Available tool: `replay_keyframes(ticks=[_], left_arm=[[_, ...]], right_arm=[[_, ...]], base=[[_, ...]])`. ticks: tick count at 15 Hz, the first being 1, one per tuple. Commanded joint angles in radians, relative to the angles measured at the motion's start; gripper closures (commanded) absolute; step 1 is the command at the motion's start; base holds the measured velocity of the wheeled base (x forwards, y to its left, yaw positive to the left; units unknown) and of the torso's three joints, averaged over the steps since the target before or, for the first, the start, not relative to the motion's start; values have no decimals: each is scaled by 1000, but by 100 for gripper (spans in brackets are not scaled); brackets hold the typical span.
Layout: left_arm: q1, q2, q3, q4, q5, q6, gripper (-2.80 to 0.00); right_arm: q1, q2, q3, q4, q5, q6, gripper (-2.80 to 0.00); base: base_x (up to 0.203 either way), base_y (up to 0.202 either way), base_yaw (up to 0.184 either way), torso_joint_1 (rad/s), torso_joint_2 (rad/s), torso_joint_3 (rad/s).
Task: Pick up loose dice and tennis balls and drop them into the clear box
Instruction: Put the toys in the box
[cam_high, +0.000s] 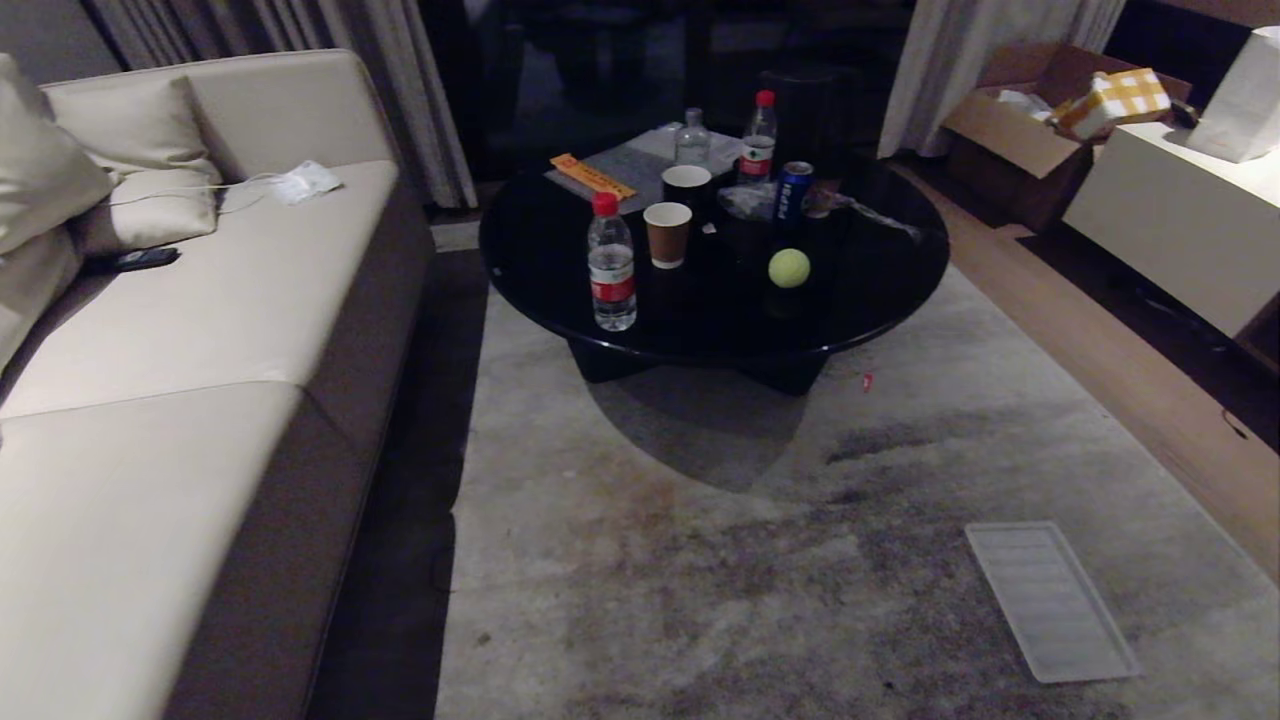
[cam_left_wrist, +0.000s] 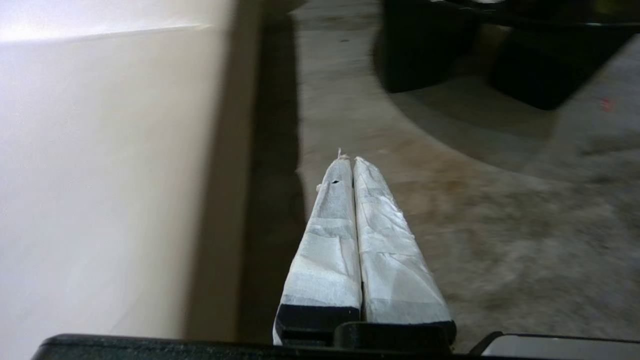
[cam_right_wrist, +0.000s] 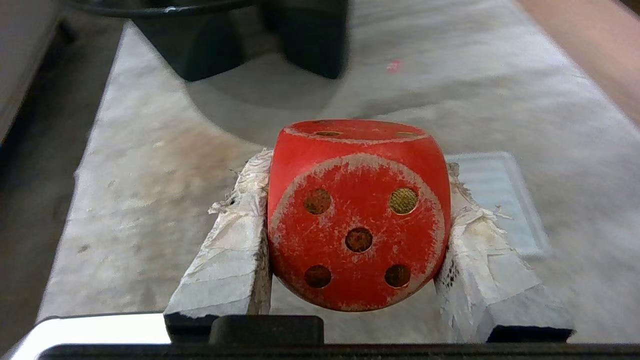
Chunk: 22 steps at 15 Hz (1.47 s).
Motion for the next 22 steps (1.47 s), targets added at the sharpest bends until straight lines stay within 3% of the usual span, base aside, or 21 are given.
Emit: replay_keyframes(ticks=[1,22], left_arm=[[0,2,2,0,0,0,0],[0,2,2,0,2,-4,0]], right_arm=[[0,0,1,0,0,-1,0],[0,1,1,0,0,1,0]], base=[[-1,8,-161,2,3,0],[2,10,-164,2,2,3]])
